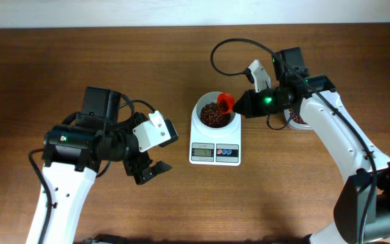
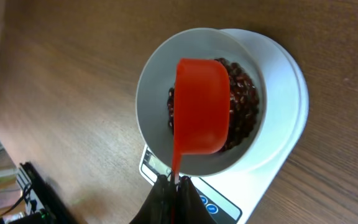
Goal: Scoop and weigh 50g on scale
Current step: 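Tilt the scoop over the bowl, shaking beans in gradually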
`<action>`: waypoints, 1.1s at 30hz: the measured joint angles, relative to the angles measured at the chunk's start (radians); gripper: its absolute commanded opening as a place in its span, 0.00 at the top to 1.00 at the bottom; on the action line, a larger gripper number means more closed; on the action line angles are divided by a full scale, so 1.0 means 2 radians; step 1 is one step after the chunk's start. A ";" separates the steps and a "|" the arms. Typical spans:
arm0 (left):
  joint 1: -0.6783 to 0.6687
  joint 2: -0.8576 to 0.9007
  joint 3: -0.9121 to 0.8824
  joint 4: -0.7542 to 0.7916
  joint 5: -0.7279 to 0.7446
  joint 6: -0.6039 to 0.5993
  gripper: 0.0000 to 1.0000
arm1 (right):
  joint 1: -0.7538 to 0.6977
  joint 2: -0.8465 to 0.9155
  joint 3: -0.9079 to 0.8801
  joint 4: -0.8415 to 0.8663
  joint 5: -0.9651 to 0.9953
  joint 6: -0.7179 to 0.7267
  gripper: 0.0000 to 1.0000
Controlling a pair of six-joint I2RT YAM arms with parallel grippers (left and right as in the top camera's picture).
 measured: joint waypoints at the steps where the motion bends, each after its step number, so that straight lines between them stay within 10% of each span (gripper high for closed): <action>1: 0.000 0.000 0.000 0.000 0.000 0.000 0.01 | 0.000 0.000 0.000 0.000 0.001 0.001 0.96; 33: 0.000 0.000 0.000 0.000 0.000 0.000 0.01 | 0.000 -0.004 0.002 0.001 -0.029 -0.031 0.96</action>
